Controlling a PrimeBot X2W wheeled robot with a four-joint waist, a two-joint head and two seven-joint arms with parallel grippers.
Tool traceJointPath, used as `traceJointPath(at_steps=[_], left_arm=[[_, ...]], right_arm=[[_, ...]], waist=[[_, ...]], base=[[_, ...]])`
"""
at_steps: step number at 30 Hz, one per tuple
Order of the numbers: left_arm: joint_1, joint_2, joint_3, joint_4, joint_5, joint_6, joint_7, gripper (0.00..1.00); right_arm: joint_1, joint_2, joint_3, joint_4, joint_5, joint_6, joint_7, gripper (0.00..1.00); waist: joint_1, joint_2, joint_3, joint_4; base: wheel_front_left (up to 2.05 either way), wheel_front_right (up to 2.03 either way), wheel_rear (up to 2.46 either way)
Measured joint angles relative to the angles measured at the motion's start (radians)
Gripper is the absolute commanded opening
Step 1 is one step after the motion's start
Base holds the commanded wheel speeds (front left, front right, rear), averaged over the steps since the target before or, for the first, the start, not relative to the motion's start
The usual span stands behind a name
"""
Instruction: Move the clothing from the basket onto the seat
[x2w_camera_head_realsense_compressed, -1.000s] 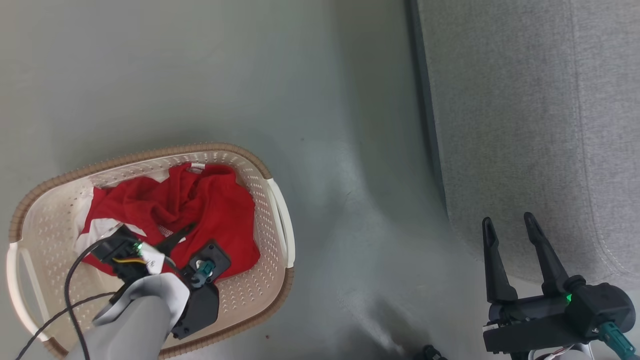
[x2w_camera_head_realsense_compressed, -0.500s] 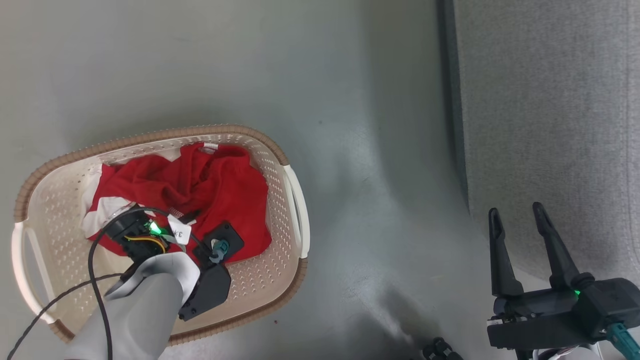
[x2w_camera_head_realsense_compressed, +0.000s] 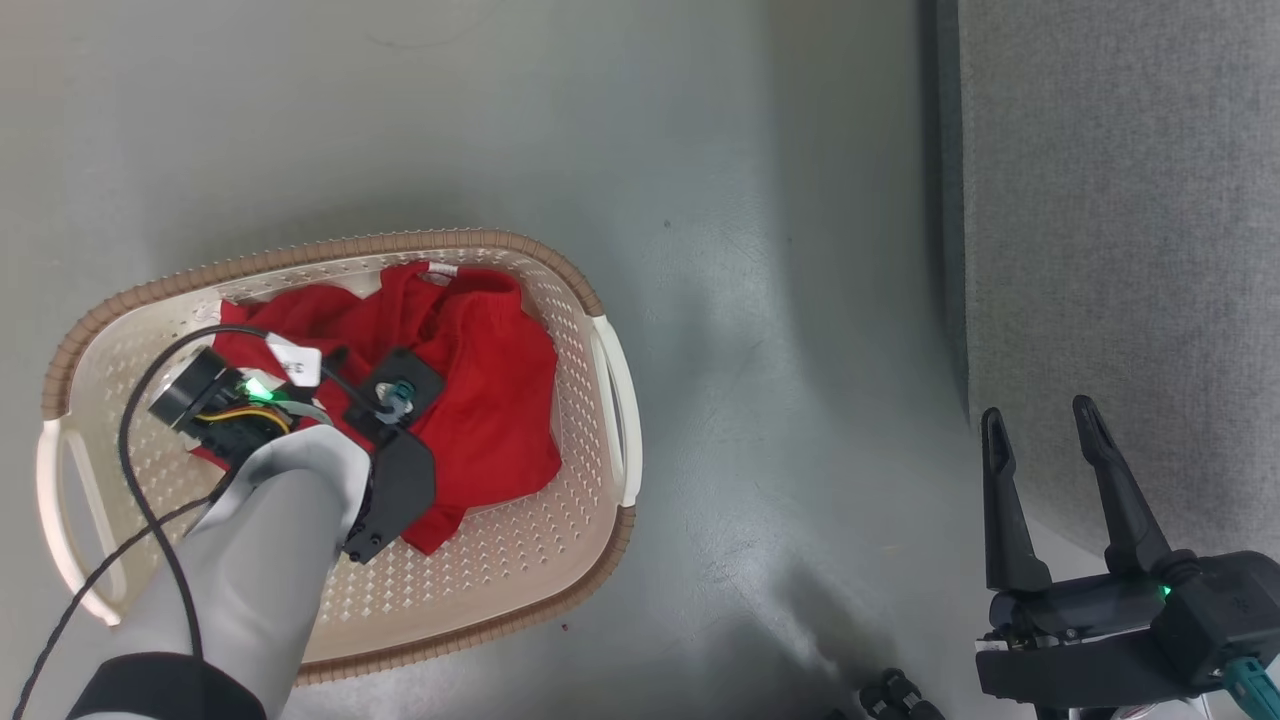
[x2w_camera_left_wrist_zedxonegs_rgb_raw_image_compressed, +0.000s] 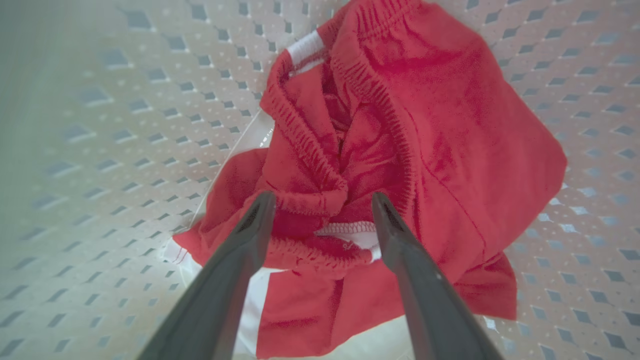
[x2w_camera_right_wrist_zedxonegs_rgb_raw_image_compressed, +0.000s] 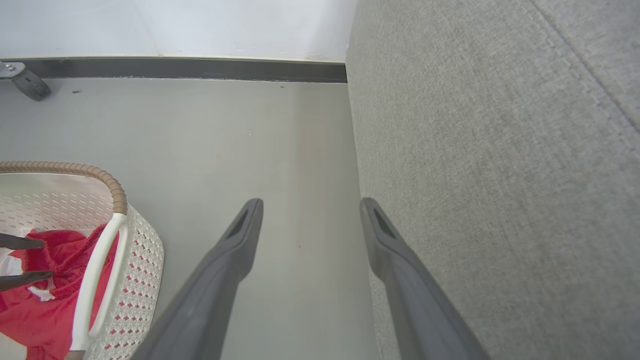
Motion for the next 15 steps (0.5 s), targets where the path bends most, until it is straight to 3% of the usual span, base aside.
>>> traceJointPath(at_steps=[7,15], left_arm=[[-0.013,-0.038,0.113,0.052,-0.114,0.067,0.02,1.0],[-0.015,-0.05,0.12,0.077,-0.125,0.092,0.005,1.0]], right_arm=[[0.0,0.0,0.003,-0.014,0.0,0.0,0.0,1.0],[0.0,0.0,0.004,-0.018,0.0,0.0,0.0,1.0]], waist=[[0.0,-0.0001,0.006,0.009],[-0.0001,0.0,0.009,0.018]], base=[[0.0,0.0,0.0],[0.0,0.0,0.0]])
